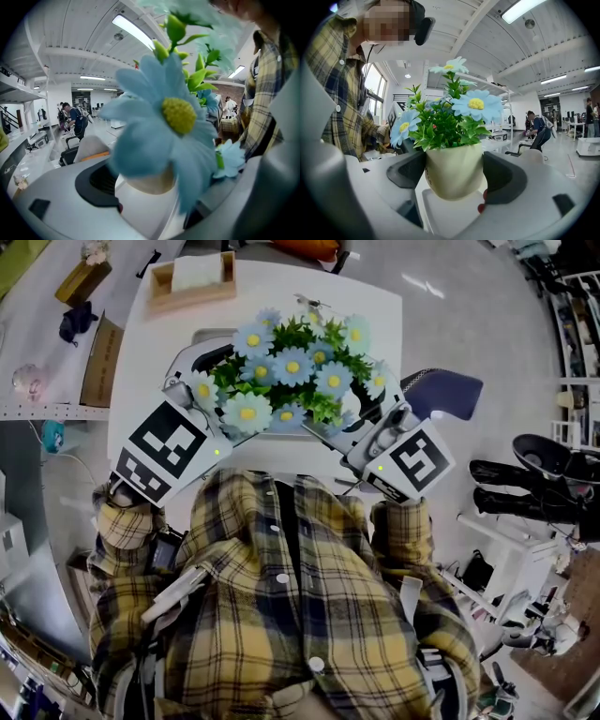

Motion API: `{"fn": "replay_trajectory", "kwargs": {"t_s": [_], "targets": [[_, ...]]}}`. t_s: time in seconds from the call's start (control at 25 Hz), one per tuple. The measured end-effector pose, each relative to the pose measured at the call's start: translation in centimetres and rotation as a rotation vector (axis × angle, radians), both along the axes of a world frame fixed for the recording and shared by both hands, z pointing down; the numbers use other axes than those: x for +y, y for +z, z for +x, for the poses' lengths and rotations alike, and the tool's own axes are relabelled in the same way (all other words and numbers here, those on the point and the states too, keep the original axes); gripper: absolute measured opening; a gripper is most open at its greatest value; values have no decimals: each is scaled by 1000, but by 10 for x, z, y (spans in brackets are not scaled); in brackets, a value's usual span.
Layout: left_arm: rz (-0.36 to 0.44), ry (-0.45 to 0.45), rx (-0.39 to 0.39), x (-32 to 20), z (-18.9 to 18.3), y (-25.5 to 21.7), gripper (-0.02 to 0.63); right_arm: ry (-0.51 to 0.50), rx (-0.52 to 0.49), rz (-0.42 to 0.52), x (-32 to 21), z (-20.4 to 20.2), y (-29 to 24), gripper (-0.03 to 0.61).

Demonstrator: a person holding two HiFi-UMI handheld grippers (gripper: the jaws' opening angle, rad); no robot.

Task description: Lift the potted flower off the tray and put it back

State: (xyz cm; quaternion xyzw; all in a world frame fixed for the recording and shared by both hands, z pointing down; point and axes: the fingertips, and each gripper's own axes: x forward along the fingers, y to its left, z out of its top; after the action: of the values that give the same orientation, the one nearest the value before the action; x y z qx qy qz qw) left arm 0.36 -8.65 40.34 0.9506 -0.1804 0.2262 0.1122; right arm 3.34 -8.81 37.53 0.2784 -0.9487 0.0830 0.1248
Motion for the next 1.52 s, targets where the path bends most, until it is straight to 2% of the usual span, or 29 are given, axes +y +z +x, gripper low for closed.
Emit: {"fn": "replay_trajectory", "kwargs": {"t_s": [0.24, 0.4, 0.96, 1.08, 1.28, 1.36, 1.52], "targets": [[1, -3, -1, 1, -1, -1, 413, -3, -7, -24, 3, -1, 0, 370], [9, -8, -2, 1, -2, -3, 413, -9, -13, 8, 1, -2, -4, 370], [-35, -13, -18, 4, 3, 11, 413, -20, 18, -68, 3, 2, 13, 370], [-60, -15, -24, -2, 6, 29, 413, -28, 15, -114, -1, 4, 31, 370], [-114, -8, -35, -28, 18, 91, 413, -27, 17, -179, -28, 16, 93, 370], [-108, -9, -41, -21, 20, 76, 413, -30, 17, -177, -21, 18, 79, 370], [-69, -17, -82, 0, -5, -6, 414, -48, 22, -131, 1, -7, -3, 370]]}}
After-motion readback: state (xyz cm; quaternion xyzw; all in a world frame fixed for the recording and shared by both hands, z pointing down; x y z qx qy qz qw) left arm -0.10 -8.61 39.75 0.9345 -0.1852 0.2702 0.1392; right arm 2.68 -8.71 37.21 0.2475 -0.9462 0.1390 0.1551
